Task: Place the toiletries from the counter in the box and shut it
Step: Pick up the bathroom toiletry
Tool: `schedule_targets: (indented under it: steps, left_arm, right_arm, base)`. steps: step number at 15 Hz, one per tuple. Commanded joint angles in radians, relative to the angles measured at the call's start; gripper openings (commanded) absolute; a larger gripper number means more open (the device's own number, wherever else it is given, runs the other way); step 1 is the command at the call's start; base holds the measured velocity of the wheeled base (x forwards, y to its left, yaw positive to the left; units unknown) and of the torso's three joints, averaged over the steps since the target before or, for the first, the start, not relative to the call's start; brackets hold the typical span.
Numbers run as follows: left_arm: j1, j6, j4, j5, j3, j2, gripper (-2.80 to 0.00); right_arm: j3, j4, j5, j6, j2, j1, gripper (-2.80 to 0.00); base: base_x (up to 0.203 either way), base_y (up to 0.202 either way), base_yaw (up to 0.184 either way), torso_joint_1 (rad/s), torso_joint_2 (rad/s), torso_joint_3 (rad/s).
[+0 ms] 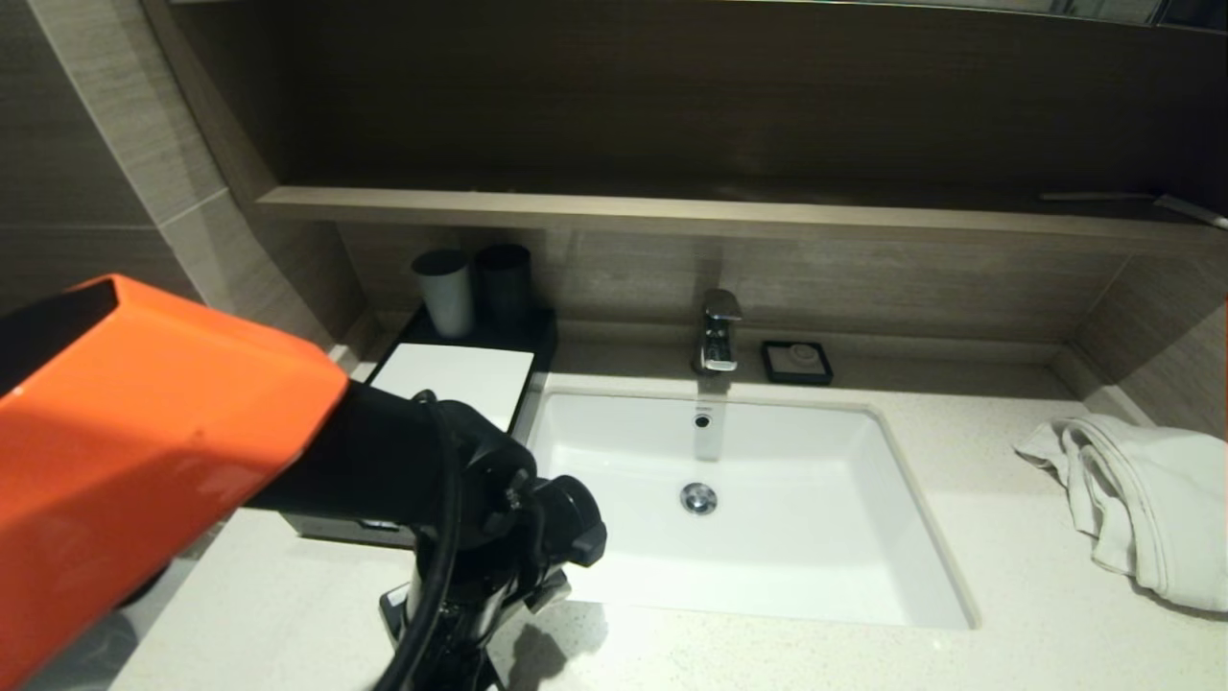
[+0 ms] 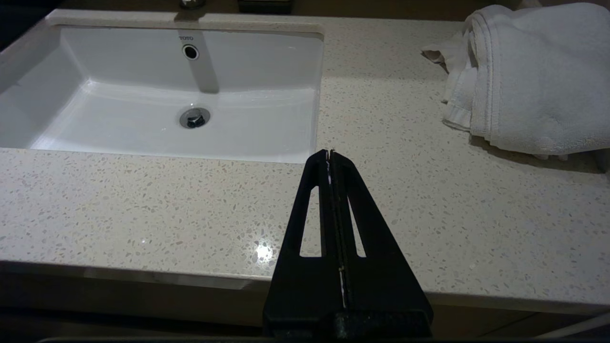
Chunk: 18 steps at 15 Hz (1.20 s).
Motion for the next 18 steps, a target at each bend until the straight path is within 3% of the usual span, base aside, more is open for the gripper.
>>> schedule_targets:
  steps: [1,7,18]
  left_arm:
    - [0.000,-0.009,0.017,0.002,-0.020,0.024,0.00]
    - [0.001,-0.050,0.015,0.002,-0.050,0.075,0.00]
    - [0.006,-0.069,0.034,0.001,-0.122,0.110,0.00]
  right_arm:
    - [0.000,0.000,0.000,0.000,0.000,0.000,-2.80]
    - [0.000,0.000,0.000,0.000,0.000,0.000,-2.80]
    - [0.000,0.000,0.000,0.000,0.000,0.000,-2.80]
  base:
    - [0.000,0.000,0.000,0.000,0.00,0.000]
    - [0.000,0.000,0.000,0.000,0.00,0.000]
    - [0.000,0.000,0.000,0.000,0.00,0.000]
